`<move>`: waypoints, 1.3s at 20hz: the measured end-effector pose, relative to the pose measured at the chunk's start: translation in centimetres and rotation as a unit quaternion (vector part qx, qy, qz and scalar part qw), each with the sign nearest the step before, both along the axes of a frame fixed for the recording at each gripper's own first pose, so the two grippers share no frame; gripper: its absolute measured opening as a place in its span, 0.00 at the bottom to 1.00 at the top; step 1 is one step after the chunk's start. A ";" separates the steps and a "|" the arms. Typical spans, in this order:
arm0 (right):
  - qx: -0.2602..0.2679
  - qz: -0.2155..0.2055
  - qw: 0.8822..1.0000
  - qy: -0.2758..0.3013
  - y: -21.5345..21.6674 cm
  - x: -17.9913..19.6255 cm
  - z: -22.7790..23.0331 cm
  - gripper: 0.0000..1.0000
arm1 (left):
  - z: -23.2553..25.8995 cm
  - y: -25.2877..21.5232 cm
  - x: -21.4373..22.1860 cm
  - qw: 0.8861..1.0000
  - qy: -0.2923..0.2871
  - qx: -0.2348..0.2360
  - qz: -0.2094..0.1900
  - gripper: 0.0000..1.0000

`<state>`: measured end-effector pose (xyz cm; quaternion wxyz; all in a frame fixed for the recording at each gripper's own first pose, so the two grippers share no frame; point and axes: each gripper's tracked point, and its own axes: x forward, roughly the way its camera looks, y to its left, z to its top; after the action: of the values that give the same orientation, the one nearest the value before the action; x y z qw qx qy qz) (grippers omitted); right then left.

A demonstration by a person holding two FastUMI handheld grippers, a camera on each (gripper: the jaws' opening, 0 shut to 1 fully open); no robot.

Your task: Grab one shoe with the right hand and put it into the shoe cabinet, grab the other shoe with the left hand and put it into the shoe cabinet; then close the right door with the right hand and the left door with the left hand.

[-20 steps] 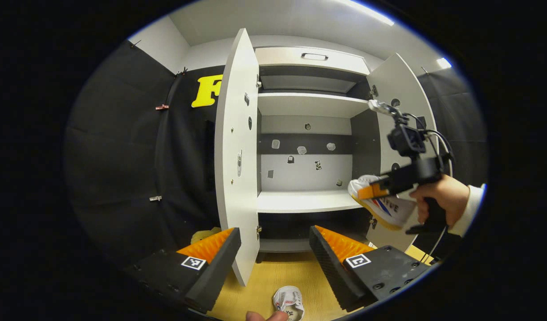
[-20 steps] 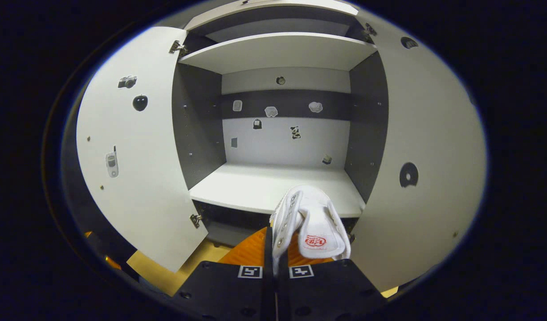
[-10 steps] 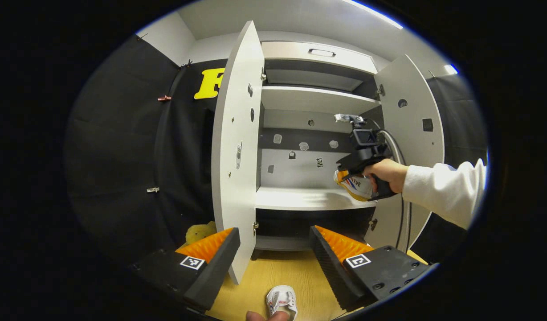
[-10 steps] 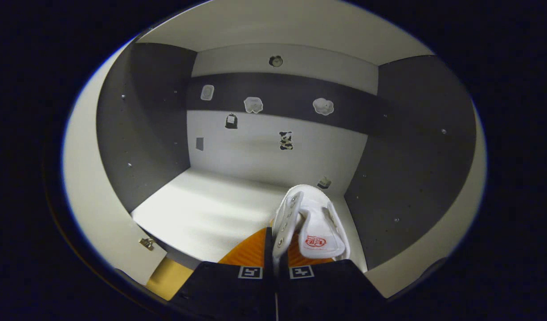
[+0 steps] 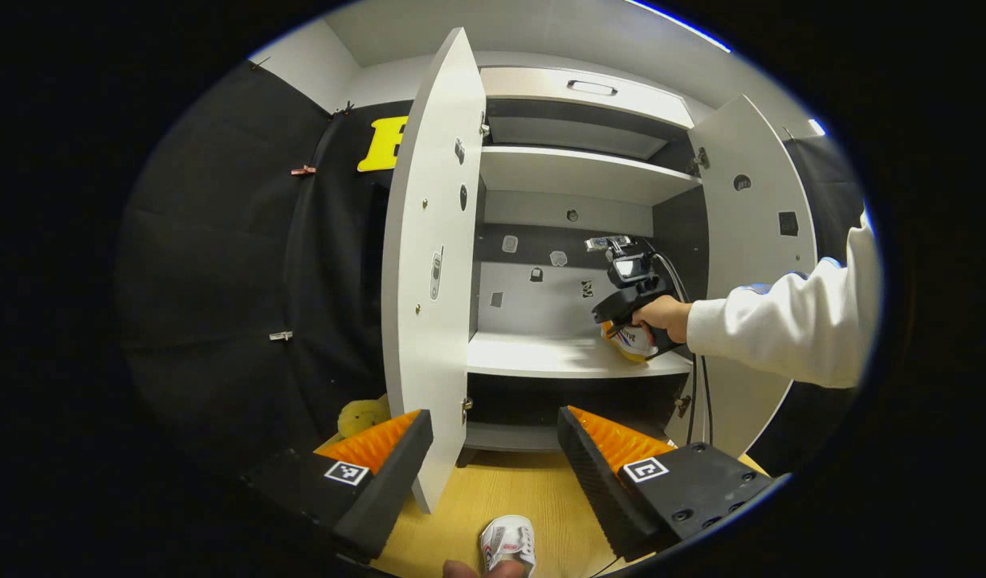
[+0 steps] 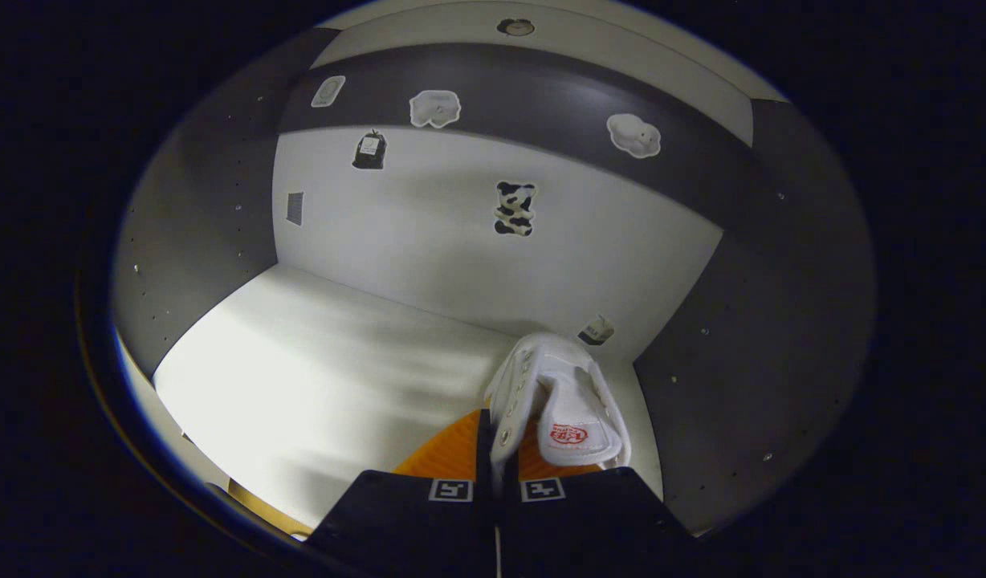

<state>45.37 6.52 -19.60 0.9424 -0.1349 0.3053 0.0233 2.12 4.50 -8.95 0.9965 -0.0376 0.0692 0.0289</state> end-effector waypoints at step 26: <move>0.151 0.011 0.968 -0.201 2.7 -16.8 14.4 0.98 | -0.5 0.0 -3.0 1.000 -0.011 0.016 -0.012 0.99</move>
<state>28.57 9.22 -5.15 0.9935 0.0038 0.1013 0.0523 -0.88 4.55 -9.50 0.9979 -0.0211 0.0583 0.0174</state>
